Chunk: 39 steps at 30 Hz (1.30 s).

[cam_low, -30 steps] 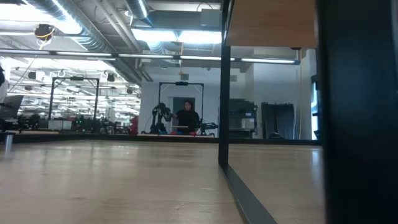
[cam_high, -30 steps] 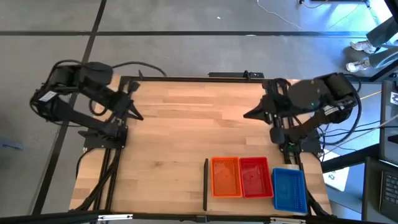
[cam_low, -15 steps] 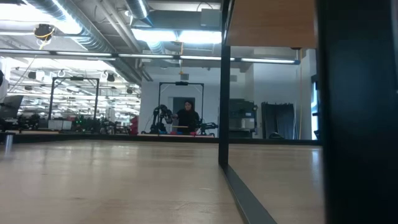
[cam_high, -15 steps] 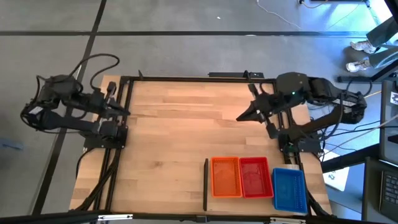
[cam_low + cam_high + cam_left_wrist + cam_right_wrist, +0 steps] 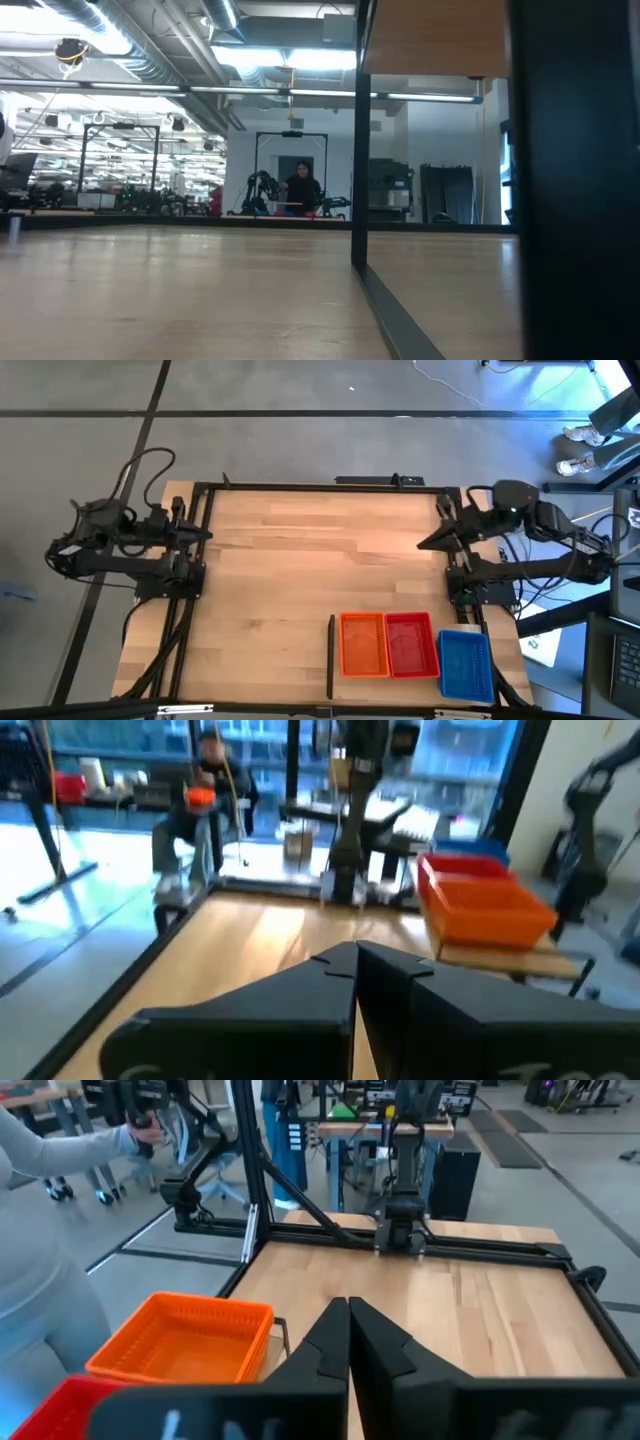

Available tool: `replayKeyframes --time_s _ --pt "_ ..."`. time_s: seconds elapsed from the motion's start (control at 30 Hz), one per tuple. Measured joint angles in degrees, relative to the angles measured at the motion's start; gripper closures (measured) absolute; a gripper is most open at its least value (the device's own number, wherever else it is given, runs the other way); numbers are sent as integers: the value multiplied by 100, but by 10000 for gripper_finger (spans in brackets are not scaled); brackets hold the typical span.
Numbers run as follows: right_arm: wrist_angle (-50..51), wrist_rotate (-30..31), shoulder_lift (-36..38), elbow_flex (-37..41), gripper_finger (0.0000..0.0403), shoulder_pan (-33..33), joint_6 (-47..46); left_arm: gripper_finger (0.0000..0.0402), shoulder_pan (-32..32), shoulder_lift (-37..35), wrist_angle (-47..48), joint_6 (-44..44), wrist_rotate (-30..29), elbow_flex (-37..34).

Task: Stack baskets on shelf by color
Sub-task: Return to Home Position

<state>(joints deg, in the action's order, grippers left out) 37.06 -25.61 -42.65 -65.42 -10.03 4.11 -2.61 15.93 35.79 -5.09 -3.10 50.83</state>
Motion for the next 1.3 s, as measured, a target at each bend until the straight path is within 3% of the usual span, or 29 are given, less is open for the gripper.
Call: replayKeyframes --time_s 0.17,0.47,0.87,1.13,1.3 --pt "-95 -2 806 596 403 -94 -112 401 0 -709 -648 -216 -42 -615" --pt "-674 152 2370 1610 403 -118 -814 401 0 -1577 -848 -380 -50 -1241" --pt "-771 583 4268 2474 403 -118 -1292 401 0 -1579 -928 -380 -88 -1583" --pt "-712 729 4198 2561 403 -118 -1115 401 0 -1574 -1161 -379 -170 -1964" --pt "-1290 807 4237 3078 403 -118 -1291 401 1 -1577 -1534 -343 -215 -2338"
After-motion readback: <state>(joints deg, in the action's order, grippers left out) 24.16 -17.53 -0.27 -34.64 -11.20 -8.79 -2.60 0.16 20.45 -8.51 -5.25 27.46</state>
